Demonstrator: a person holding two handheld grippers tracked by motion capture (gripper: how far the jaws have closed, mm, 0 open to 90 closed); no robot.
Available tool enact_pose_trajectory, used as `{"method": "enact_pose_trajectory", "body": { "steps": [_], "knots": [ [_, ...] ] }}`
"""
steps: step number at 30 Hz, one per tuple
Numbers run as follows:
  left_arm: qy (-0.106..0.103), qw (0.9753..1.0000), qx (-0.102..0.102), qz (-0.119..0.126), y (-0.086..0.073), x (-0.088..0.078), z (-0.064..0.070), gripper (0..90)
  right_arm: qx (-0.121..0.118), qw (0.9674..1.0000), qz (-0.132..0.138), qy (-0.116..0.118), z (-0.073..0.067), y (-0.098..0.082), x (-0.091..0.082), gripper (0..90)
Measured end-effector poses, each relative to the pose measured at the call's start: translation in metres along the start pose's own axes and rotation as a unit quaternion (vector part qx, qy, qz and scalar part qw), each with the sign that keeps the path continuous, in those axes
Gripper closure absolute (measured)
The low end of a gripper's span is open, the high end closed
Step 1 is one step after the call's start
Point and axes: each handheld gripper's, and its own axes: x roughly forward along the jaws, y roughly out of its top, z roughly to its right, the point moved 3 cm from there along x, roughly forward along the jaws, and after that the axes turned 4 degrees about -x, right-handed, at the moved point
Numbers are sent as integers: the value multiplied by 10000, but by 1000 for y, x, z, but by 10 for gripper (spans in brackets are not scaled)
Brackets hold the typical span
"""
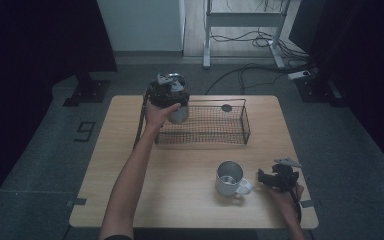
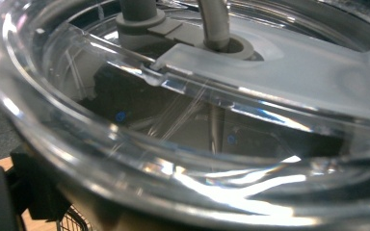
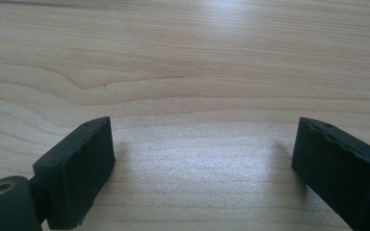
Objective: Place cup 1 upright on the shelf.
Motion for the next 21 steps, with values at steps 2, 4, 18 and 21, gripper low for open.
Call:
{"method": "enact_pose_trajectory", "body": {
  "steps": [2, 4, 18, 21],
  "knots": [
    [10, 10000, 10, -37, -2, 3, 0, 39, -3, 10000, -1, 4, 0, 0, 0, 74],
    [19, 10000, 20, -78, -5, 7, 1, 39, -3, 10000, 0, 4, 0, 0, 0, 74],
    [138, 9994, -110, -282, -25, 25, -8, 39, -11, 10000, 5, 8, 0, 0, 0, 78],
    [150, 9993, -130, -313, -29, 28, -10, 39, -12, 10000, 6, 9, 0, 0, 0, 78]
  ]
}}
